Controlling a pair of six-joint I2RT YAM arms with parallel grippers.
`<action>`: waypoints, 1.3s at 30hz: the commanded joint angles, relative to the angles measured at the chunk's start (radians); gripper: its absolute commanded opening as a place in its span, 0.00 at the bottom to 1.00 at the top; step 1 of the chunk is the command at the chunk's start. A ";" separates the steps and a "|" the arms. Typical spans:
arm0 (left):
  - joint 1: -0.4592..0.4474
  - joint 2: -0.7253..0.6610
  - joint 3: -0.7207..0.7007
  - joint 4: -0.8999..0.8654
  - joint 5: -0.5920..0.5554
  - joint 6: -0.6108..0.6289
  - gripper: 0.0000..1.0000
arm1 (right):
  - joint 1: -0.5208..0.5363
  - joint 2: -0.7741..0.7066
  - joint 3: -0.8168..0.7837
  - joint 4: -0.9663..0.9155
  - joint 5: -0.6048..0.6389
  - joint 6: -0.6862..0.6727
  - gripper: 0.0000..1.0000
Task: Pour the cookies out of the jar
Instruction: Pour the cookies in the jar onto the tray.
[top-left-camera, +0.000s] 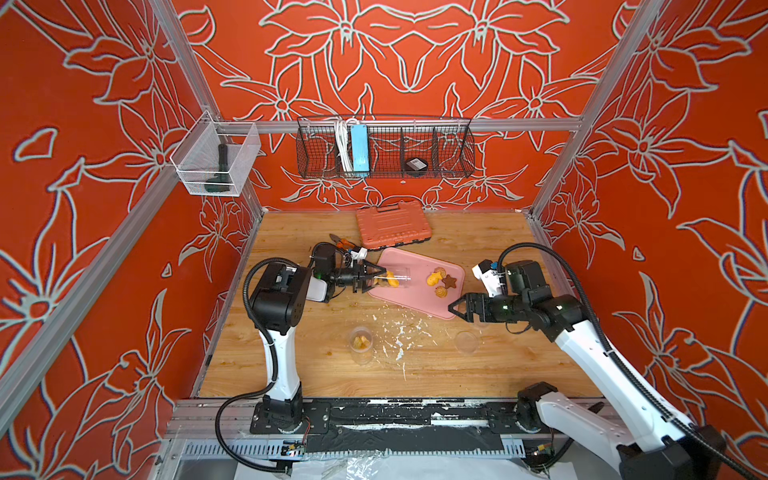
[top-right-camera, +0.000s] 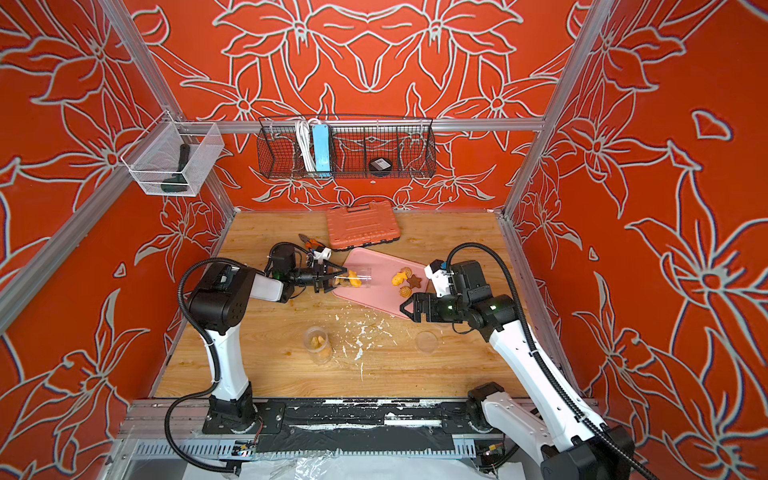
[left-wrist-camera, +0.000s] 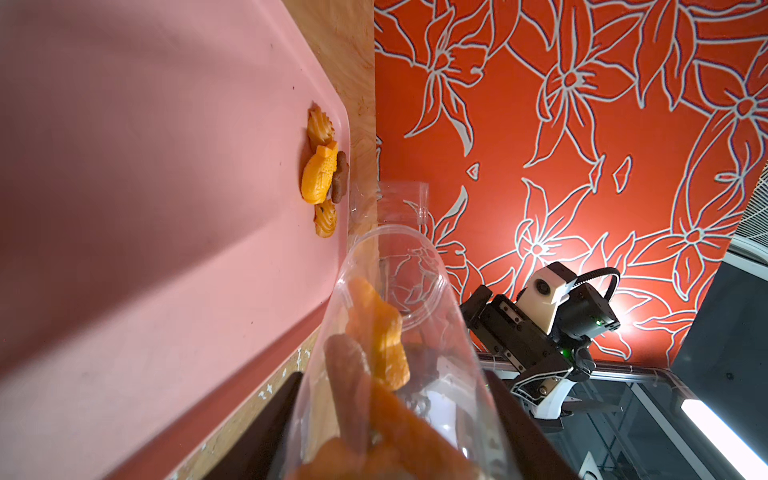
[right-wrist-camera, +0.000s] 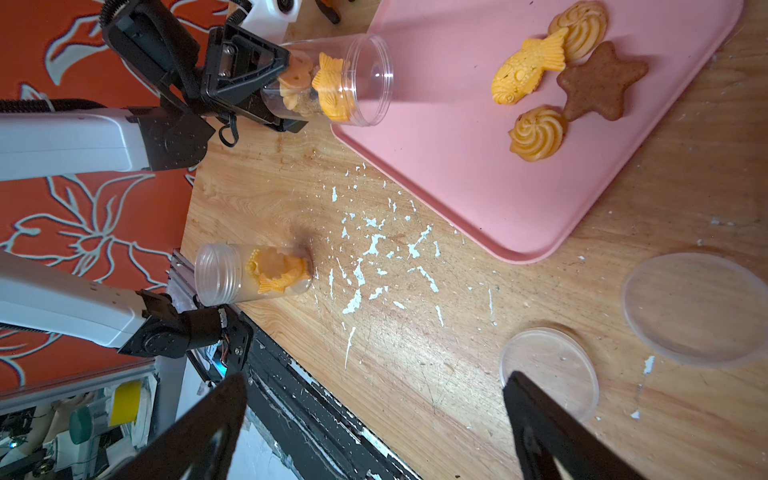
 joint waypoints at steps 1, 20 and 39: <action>0.009 0.006 -0.009 0.061 -0.002 -0.027 0.59 | -0.005 0.001 -0.016 0.020 -0.015 0.030 0.99; 0.014 -0.039 0.002 -0.110 -0.034 0.093 0.59 | -0.005 -0.020 -0.030 0.043 -0.020 0.076 0.99; 0.017 -0.099 0.059 -0.386 -0.111 0.326 0.59 | -0.003 -0.027 -0.047 0.055 -0.029 0.094 0.99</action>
